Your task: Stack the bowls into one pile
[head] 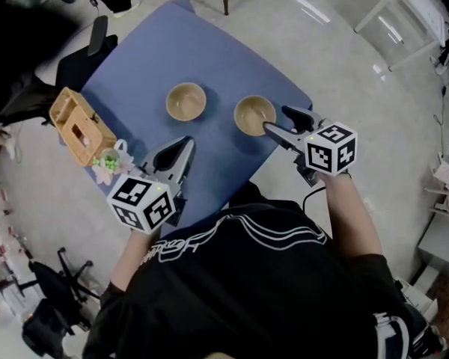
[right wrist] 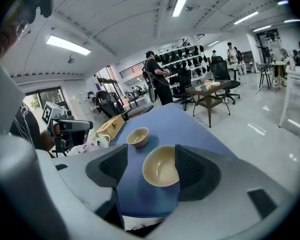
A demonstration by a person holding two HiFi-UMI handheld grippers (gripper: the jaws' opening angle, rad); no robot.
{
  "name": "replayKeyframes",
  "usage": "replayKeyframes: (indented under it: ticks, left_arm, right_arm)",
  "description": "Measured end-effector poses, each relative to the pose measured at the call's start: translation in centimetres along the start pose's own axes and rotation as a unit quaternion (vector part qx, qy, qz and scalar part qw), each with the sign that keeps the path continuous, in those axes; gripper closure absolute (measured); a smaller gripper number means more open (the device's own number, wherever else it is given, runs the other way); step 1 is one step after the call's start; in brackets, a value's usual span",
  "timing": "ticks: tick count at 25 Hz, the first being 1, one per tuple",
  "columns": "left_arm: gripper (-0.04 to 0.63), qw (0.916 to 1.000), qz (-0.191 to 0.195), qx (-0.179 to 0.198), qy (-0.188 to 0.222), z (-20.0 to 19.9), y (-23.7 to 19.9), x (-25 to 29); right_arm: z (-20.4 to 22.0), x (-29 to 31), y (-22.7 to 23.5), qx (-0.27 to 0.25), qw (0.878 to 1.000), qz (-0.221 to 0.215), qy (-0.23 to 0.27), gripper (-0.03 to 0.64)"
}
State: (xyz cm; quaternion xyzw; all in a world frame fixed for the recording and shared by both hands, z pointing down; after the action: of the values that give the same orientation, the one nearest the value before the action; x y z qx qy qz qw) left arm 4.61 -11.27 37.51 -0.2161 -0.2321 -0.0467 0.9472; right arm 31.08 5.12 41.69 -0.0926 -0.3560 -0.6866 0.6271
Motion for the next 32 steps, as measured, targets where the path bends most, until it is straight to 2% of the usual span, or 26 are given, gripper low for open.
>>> replayKeyframes:
  ticks: [14, 22, 32]
  left_arm:
    - [0.568, 0.9988, -0.036, -0.028, -0.020, 0.2, -1.6, 2.2]
    - [0.568, 0.9975, -0.051, -0.046, -0.019, 0.1, -2.4, 2.8]
    - [0.568, 0.9952, -0.073, -0.064, -0.006, -0.1, -2.8, 2.6]
  right_arm:
    - [2.1, 4.8, 6.0, 0.023, 0.997, 0.015, -0.071, 0.315]
    - [2.7, 6.4, 8.3, 0.055, 0.994, 0.019, -0.095, 0.386]
    - [2.6, 7.6, 8.7, 0.061, 0.991, 0.004, -0.122, 0.487]
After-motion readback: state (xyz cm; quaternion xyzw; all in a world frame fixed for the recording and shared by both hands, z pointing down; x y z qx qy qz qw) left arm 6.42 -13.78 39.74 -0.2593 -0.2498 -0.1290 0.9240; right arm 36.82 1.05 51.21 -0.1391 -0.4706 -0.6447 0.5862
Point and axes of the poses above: the fingertips, and each gripper's own axes: x forward along the fingers, y to its right, z out of its underside, the point moved 9 cm from there along -x, backward along the fingers, and after that the axes turned 5 degrees about -y, right-handed, at the moved point
